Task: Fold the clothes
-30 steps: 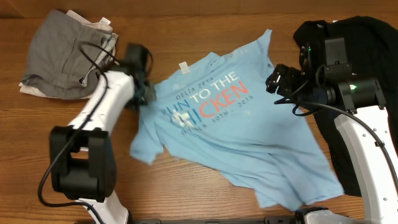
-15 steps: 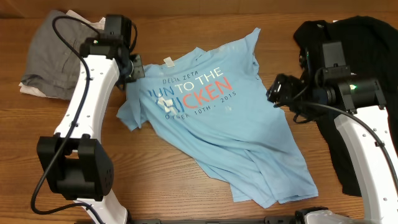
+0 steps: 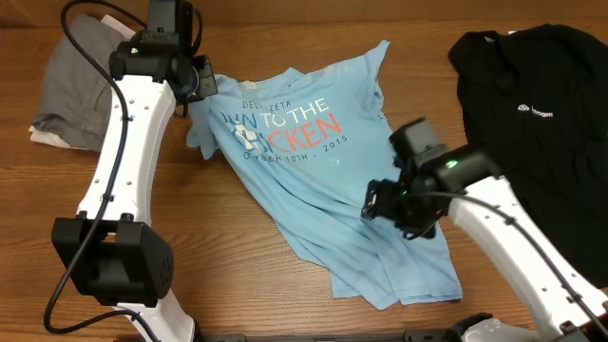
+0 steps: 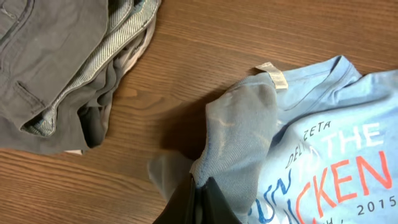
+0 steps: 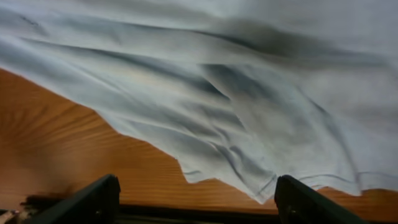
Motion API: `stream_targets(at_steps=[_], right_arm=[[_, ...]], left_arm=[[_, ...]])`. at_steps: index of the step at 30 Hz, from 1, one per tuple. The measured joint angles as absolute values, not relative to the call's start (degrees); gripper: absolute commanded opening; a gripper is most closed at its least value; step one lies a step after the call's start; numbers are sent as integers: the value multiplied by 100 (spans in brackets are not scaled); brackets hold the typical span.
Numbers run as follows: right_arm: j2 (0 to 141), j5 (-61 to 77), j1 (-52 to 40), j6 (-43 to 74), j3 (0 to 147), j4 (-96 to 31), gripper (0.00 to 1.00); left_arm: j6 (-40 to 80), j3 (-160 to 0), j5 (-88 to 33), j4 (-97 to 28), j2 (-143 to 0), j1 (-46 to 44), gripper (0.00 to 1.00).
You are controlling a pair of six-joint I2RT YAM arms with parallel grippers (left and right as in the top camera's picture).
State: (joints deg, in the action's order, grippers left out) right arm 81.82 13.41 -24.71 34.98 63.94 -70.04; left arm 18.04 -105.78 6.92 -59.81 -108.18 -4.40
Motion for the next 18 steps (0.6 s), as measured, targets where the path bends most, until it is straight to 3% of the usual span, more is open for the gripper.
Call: stream_targets(at_steps=[7,18], right_arm=[[8259,1356,-2502,3822,5446,-5850,78],[9662,1573,-2499,3872,5360,-4871,73]], left_arm=[[1802,-10949,694,-6383,-10820,-440,4],[1804,-12300,729,-7360,-10825,-257,4]])
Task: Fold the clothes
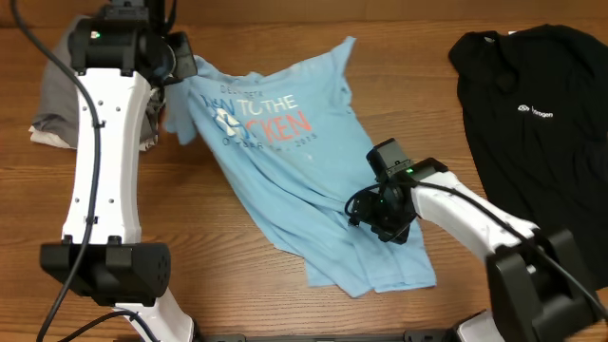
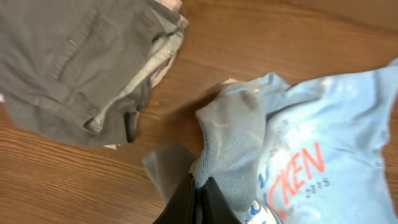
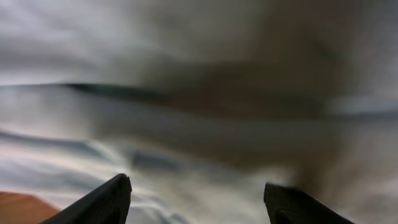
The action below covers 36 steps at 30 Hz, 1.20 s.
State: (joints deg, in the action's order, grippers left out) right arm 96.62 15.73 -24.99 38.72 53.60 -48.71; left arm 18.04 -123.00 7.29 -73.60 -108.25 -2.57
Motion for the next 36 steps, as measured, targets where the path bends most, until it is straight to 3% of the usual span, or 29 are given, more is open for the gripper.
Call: stream_targets(at_steps=[9,14,18,25,29,36], right_arm=[[9946,2027,-1999,3699,5382,-4165,71],[10116,2047,-681,3199,5389,-2547,68],[10230,1857,67,2943,5487,-2067,71],[10344,1758,515,2318,7332,-4091,95],[10318,1785,368,1984,8932,-6191,96],[10051,1813,-600,1612,9391,-7817,96]], left_arm=[[1804,-12580,757,-7778,-10825,-248,4],[1804,-12582,760,-8099,-10825,-248,5],[1804,-12582,757,-8165,-10825,-248,5],[1804,-12584,755,-8187,-10825,-248,7],[1804,-12584,755,-8117,-10825,-248,8],[1804,-12584,755,-7977,-10825,-248,9]])
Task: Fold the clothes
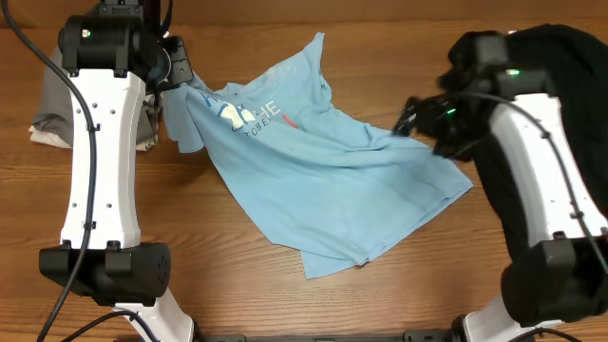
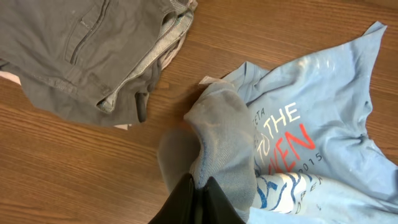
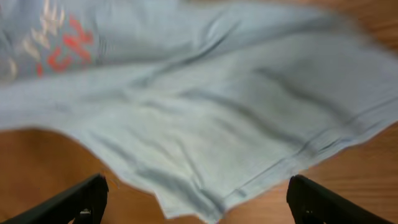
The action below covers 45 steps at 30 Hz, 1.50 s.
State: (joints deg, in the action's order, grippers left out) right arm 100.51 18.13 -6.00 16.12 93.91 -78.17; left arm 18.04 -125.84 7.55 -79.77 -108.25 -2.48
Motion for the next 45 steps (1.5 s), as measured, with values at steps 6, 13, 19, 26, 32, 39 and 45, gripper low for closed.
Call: stream_targets(at_steps=[6,13,19,26,32,39,45], right_arm=[[10049,1809,-2084,1728,8759,-7990,91],[10060,1815,-3208,2300,7347,-7035,86],[10057,1817,-3538,2506,6678,-6198,82],[10044,1824,-3522,2788,5546,-5076,77],[9944,1883,-3153,3347,5406,-4729,74],[9963,1745,-1914,3472,5411,-3802,72],[10134,1756,-808,3181,5481,-2912,72]], left_arm=[[1804,-12584,755,-7948,-10825,-248,11],[1804,-12595,755,-7931,-10825,-248,11],[1804,-12595,757,-7933,-10825,-248,10],[1804,-12595,757,-7953,-10825,-248,11],[1804,-12595,757,-7959,-10825,-248,12],[1804,-12368,757,-7926,-10825,-248,11],[1804,-11966,755,-7819,-10825,-248,10]])
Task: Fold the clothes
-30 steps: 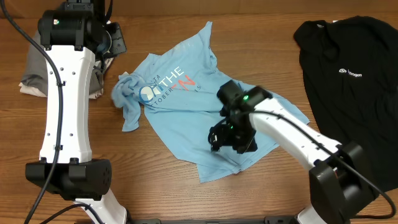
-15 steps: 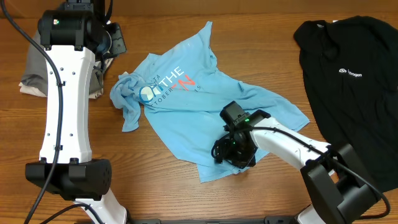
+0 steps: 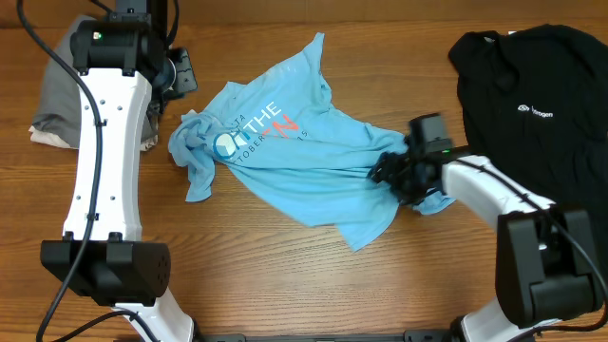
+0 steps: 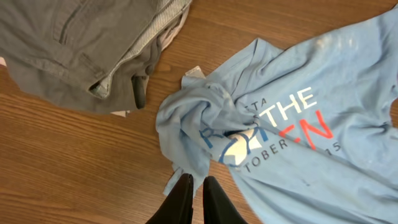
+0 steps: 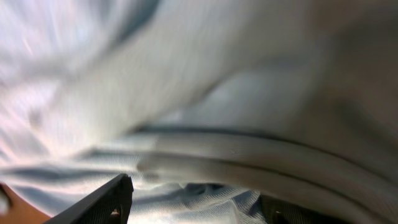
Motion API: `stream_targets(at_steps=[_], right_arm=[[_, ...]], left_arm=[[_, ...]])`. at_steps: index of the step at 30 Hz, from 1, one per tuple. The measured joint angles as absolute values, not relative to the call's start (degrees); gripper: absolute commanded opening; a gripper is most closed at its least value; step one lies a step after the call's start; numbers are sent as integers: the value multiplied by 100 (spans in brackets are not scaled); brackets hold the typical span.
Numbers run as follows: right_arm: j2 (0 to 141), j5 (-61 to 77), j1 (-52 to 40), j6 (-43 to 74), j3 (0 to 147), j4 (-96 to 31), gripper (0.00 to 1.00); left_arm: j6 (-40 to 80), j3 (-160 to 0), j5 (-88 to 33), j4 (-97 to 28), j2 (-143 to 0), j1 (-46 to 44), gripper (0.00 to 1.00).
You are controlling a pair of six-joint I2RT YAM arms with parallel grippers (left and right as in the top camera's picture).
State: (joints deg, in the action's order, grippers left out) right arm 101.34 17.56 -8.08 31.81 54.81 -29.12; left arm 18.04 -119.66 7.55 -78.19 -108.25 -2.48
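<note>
A light blue T-shirt (image 3: 285, 152) with printed lettering lies crumpled mid-table, its left sleeve bunched (image 4: 199, 118). My left gripper (image 3: 178, 78) hovers just above that sleeve; in the left wrist view its gripper (image 4: 199, 185) shows a narrow gap and holds nothing. My right gripper (image 3: 404, 176) is pressed low into the shirt's gathered right edge. Its fingers (image 5: 115, 196) stand wide apart, with folds of blue cloth (image 5: 236, 186) between them.
Grey trousers (image 3: 62, 76) lie folded at the back left, also seen as grey trousers (image 4: 68, 43) close to the sleeve. A black shirt (image 3: 532, 104) is spread at the back right. Bare wood runs along the front.
My left gripper has let go of the sleeve, which now lies bunched on the table. My right gripper has come down from the back right onto the shirt's right edge, which is now gathered.
My left gripper was shut on the shirt's left sleeve, the right one open low at the hem. Then the shirt sat further left. Then its lower part lay spread rightward with the right gripper raised. Now the sleeve is released and the right gripper is in the cloth.
</note>
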Motion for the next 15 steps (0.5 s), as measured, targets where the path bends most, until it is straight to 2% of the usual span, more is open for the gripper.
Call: stream_targets(at_steps=[3,8,15], right_arm=[[10210,1704,-349,2987,5561,-2740,73],[10394,1409,456,2615,6034,-3291,87],[10571,1138,770,2226,7651,-5638,95]], left_arm=[[1804,-11813,709,-7719,-10825,-248,10],[1804,-11646,561,-7529,-10825,-248,11],[1804,-11627,497,-7524,-10825,-248,11]])
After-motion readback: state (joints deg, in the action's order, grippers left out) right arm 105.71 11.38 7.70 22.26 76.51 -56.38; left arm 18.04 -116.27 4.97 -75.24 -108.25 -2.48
